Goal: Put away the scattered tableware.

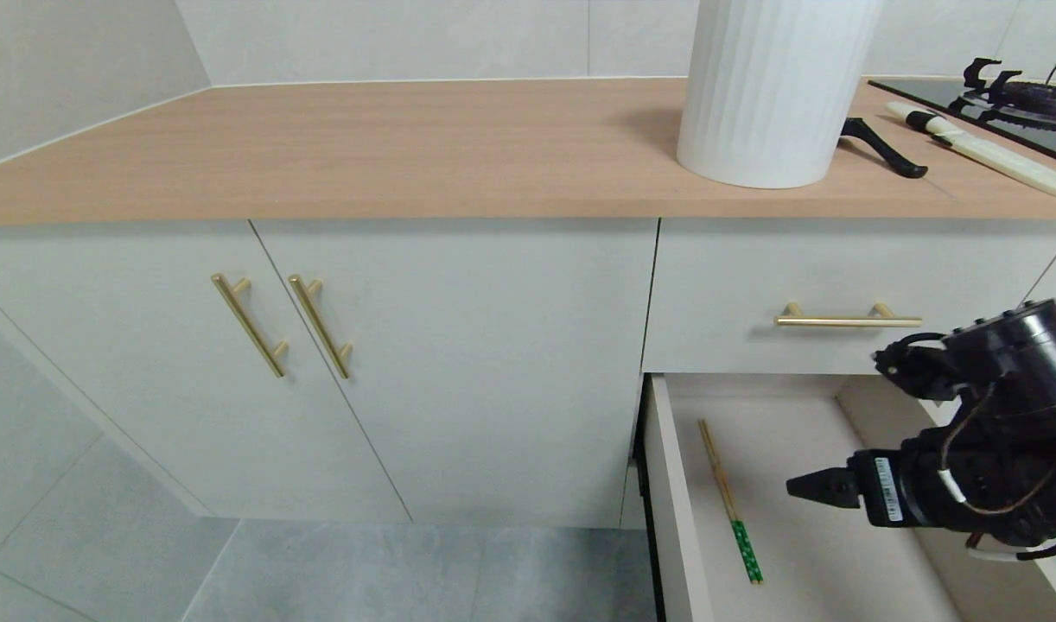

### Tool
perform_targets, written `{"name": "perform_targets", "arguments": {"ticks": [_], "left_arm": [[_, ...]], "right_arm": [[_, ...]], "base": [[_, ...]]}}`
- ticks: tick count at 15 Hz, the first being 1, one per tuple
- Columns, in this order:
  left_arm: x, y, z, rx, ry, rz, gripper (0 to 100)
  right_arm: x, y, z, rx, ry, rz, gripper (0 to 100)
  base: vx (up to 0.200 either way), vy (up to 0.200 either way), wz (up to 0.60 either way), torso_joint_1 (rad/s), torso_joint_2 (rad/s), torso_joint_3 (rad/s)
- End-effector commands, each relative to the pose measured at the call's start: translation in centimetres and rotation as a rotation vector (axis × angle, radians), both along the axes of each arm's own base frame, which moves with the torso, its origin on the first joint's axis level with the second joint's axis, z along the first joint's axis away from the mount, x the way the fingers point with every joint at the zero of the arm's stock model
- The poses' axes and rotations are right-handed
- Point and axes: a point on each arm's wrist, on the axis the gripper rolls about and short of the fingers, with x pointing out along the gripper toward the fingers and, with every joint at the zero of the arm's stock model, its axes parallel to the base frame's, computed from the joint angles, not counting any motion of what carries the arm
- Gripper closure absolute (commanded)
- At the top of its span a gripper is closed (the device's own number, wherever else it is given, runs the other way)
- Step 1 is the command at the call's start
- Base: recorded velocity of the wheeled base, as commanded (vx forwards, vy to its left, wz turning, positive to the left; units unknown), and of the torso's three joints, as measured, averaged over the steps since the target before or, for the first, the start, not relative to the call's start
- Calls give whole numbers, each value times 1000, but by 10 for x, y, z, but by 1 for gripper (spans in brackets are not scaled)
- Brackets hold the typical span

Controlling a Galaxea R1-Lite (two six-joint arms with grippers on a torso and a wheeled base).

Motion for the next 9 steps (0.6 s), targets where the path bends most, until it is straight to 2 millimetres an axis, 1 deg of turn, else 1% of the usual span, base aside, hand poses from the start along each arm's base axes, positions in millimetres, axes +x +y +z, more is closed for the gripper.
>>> {"name": "perform_targets", "arguments": {"ticks": [1, 3, 7, 9], "left_arm": [[0, 0, 0, 0, 0, 0, 0], [0, 0, 0, 0, 0, 0, 0], [0, 0, 0, 0, 0, 0, 0], [0, 0, 0, 0, 0, 0, 0]], "right_arm": [[-24, -23, 34, 15, -161, -17, 0], [-25, -28, 36, -5, -178, -18, 0], [-27, -29, 33, -36, -178, 0, 0], [-29, -30, 35, -39, -191, 6, 0]], "base": [[0, 0, 0, 0, 0, 0], [0, 0, 0, 0, 0, 0], [0, 0, 0, 0, 0, 0], [0, 0, 0, 97, -239, -127]]}}
